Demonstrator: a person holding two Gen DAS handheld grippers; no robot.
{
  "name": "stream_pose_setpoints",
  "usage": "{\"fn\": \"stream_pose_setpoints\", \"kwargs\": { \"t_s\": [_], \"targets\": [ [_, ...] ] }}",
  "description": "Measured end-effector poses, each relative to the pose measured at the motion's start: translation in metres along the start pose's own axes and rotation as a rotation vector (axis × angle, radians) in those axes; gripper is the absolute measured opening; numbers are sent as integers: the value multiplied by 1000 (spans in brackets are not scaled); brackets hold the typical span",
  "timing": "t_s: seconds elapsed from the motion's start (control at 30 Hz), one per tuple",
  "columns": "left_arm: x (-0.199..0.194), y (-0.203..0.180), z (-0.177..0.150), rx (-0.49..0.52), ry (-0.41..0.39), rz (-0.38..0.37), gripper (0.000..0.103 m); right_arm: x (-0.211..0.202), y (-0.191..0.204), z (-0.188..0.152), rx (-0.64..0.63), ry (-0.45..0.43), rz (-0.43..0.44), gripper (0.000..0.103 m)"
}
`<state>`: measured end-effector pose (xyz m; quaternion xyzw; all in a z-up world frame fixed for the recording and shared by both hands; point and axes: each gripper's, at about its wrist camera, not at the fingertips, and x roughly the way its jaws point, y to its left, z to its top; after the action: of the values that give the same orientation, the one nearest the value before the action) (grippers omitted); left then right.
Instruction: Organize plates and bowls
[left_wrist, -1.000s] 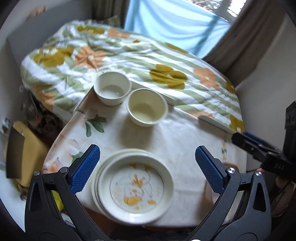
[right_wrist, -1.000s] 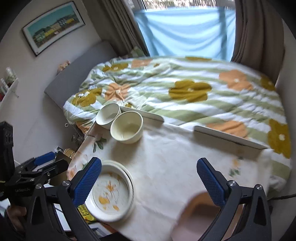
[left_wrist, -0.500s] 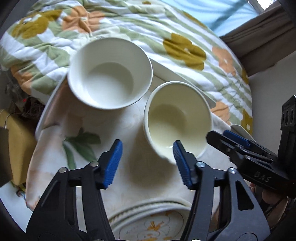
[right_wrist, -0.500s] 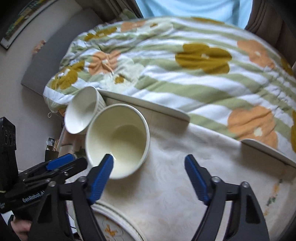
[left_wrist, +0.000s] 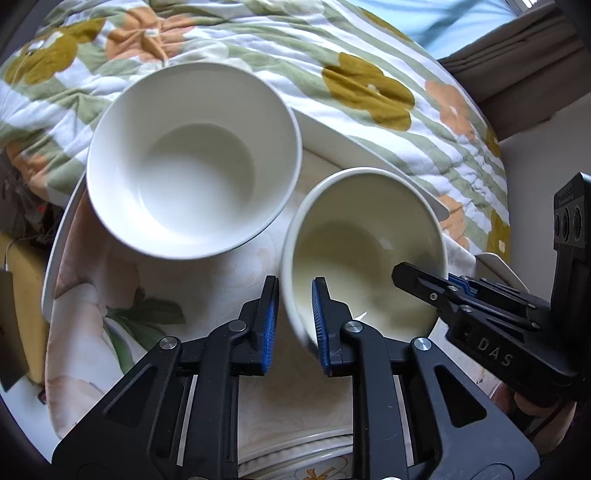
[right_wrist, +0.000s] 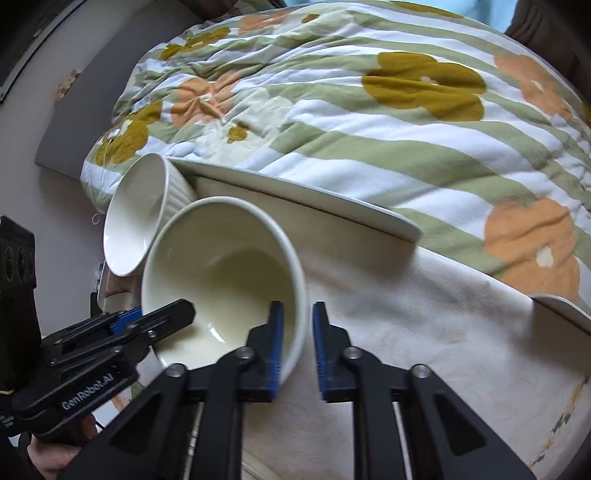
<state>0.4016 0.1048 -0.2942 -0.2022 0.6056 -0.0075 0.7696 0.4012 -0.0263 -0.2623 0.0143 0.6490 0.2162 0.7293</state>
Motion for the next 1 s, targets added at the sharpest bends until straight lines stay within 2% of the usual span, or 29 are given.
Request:
{"fn": "stream_pose_setpoints", "kwargs": {
  "t_s": [0.33,0.53,0.8,1.0],
  "targets": [
    [-6,-8,-1,44,-25,33,16,-1,-1,0,3,-10,3,13],
    [-21,-19,-4,84,-55,32,16,-18,-4,-6,15,-56,6,13],
    [-67,-63,-22,167,-135,28,16,-67,-10,-29,43,-153,15,13],
    [-96,-117,-54,233,-160,-22,16,-125,-32,-70,71,-240,0,13]
  ]
}}
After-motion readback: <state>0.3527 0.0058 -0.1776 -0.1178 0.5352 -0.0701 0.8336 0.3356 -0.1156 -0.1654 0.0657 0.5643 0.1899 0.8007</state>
